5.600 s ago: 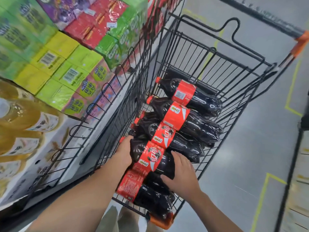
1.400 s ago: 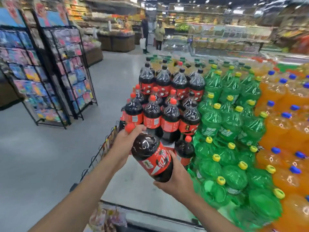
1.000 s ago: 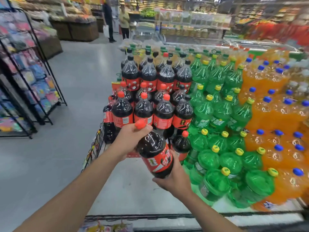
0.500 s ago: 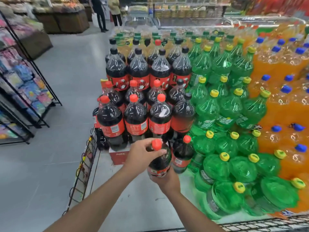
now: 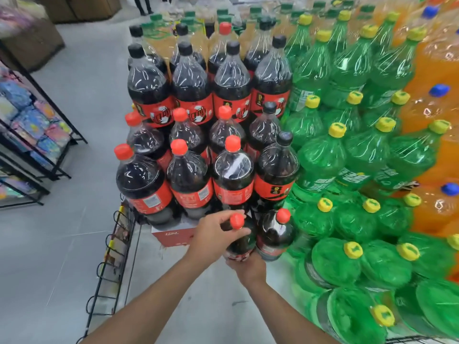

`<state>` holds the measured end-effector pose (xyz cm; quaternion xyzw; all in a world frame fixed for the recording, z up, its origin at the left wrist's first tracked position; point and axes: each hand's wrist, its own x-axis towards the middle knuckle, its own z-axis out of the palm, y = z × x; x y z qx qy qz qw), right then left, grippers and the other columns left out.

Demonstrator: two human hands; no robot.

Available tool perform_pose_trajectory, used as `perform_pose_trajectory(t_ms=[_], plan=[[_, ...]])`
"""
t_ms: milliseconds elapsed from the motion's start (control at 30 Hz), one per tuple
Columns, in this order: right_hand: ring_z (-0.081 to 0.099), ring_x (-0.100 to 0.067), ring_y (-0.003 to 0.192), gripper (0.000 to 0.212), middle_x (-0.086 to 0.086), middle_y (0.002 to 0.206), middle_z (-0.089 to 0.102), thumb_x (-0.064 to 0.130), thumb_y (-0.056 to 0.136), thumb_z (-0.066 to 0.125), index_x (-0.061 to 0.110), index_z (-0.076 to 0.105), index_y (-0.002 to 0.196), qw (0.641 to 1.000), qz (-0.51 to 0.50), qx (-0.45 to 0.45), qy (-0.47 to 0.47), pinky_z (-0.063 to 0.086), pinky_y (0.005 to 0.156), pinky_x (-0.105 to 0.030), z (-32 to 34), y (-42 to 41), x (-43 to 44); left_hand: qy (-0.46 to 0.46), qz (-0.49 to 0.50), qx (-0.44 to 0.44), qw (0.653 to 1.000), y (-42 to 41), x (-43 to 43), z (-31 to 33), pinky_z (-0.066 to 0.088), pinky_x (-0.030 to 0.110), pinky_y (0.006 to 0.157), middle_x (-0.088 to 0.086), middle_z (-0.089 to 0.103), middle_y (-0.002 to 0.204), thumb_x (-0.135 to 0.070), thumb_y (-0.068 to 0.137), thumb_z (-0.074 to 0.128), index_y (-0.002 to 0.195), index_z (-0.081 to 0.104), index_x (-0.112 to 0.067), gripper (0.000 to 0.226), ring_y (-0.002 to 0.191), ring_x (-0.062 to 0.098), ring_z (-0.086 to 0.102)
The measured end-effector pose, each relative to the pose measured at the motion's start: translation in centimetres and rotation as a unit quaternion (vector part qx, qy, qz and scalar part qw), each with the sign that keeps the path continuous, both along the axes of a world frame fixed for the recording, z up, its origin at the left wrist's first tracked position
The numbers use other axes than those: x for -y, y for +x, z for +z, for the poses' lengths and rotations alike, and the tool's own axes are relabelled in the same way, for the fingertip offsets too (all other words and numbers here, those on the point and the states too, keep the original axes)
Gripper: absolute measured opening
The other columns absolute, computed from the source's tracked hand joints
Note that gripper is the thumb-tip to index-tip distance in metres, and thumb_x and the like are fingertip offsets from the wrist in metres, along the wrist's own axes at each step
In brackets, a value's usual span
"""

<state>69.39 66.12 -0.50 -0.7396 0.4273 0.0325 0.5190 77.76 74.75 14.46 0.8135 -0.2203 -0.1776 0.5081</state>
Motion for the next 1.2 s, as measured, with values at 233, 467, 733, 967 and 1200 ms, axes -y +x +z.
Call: perform_pose_trajectory(t_ms=[233, 467, 733, 967, 1200], plan=[[0.067, -0.023, 0.114, 0.063, -0.001, 0.118, 0.073, 0.024, 0.073, 0.092, 0.016, 0.061, 0.128, 0.999, -0.003, -0.021, 0.038, 0.037, 0.078, -0.018, -1.0, 0.3, 1.1, 0.016, 0.005, 0.021, 1.000, 1.2, 1.0, -1.9, 0.045, 0.008, 0.093, -0.025, 0.071, 0.109, -0.027, 0.074, 0.094, 0.105, 0.081, -0.030, 0.034, 0.107, -0.008, 0.064], [0.067, -0.022, 0.114, 0.064, 0.000, 0.117, 0.073, 0.024, 0.073, 0.092, 0.017, 0.060, 0.128, 0.999, 0.002, -0.031, 0.043, 0.037, 0.078, -0.018, -1.5, 0.4, 1.3, 0.041, -0.002, 0.045, 0.998, 1.5, 0.9, -2.4, 0.039, 0.006, 0.087, -0.016, 0.062, 0.108, -0.030, 0.073, 0.094, 0.100, 0.081, -0.033, 0.030, 0.105, -0.004, 0.059], [0.064, -0.013, 0.104, 0.058, 0.012, 0.111, 0.065, 0.032, 0.072, 0.091, 0.039, 0.057, 0.119, 0.997, 0.068, -0.006, 0.043, 0.049, 0.085, -0.022, -0.6, 0.3, 2.2, 0.049, -0.042, 0.061, 0.996, 1.6, 0.9, -2.5, 0.043, 0.015, 0.099, -0.016, 0.058, 0.116, -0.029, 0.078, 0.090, 0.103, 0.072, -0.039, 0.032, 0.111, -0.001, 0.059], [0.053, -0.012, 0.125, 0.062, 0.004, 0.130, 0.061, 0.026, 0.082, 0.086, 0.022, 0.054, 0.135, 0.995, 0.088, 0.045, 0.000, 0.042, 0.106, -0.025, 3.2, -1.0, 2.1, 0.075, -0.061, 0.114, 0.989, 1.7, 0.7, -2.3, 0.038, 0.006, 0.091, -0.013, 0.063, 0.112, -0.029, 0.082, 0.088, 0.112, 0.076, -0.022, 0.033, 0.103, 0.004, 0.059], [0.058, -0.018, 0.123, 0.068, 0.004, 0.132, 0.062, 0.032, 0.089, 0.077, 0.025, 0.044, 0.147, 0.996, 0.083, 0.020, -0.040, 0.044, 0.101, -0.028, 7.1, -3.3, 1.3, 0.125, -0.090, 0.127, 0.980, 1.2, 0.1, -1.1, 0.045, 0.029, 0.101, -0.005, 0.058, 0.131, -0.034, 0.085, 0.084, 0.132, 0.064, -0.024, 0.052, 0.119, 0.017, 0.059]])
